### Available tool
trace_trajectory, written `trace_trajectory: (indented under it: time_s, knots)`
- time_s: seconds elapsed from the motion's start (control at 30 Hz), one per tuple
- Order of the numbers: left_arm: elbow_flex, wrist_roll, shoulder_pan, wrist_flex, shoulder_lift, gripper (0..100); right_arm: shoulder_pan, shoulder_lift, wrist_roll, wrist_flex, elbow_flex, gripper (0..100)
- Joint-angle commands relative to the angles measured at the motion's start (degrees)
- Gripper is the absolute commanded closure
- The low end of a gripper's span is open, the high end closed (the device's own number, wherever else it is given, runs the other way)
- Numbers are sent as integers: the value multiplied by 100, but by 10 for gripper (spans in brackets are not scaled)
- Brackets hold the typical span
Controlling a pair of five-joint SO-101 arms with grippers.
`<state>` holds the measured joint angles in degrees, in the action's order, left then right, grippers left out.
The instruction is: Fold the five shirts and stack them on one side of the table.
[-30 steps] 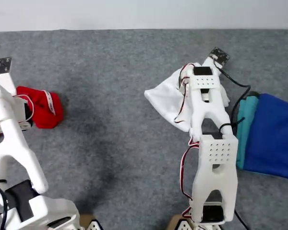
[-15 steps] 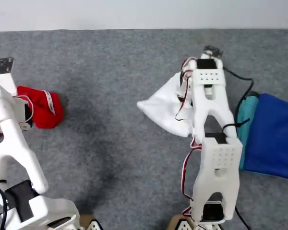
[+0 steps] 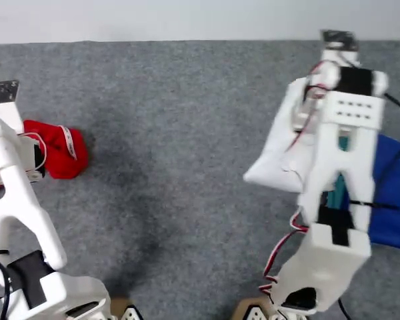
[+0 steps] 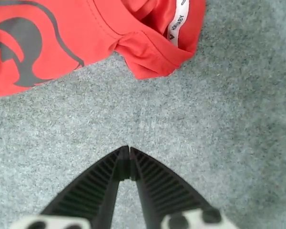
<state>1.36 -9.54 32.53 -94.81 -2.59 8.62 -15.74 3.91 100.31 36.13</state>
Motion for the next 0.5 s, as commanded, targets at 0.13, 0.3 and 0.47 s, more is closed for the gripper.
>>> trace_trajectory:
  time_s: [0.13, 0.3, 0.47]
  knots:
    - [-189, -35, 18, -70, -70, 995, 884, 778, 809, 224, 114, 989]
    - [-189, -35, 18, -70, -70, 995, 1464, 699, 1354, 198, 88, 989]
    - [-180, -26, 18, -70, -70, 995, 1982, 189, 1785, 4, 88, 989]
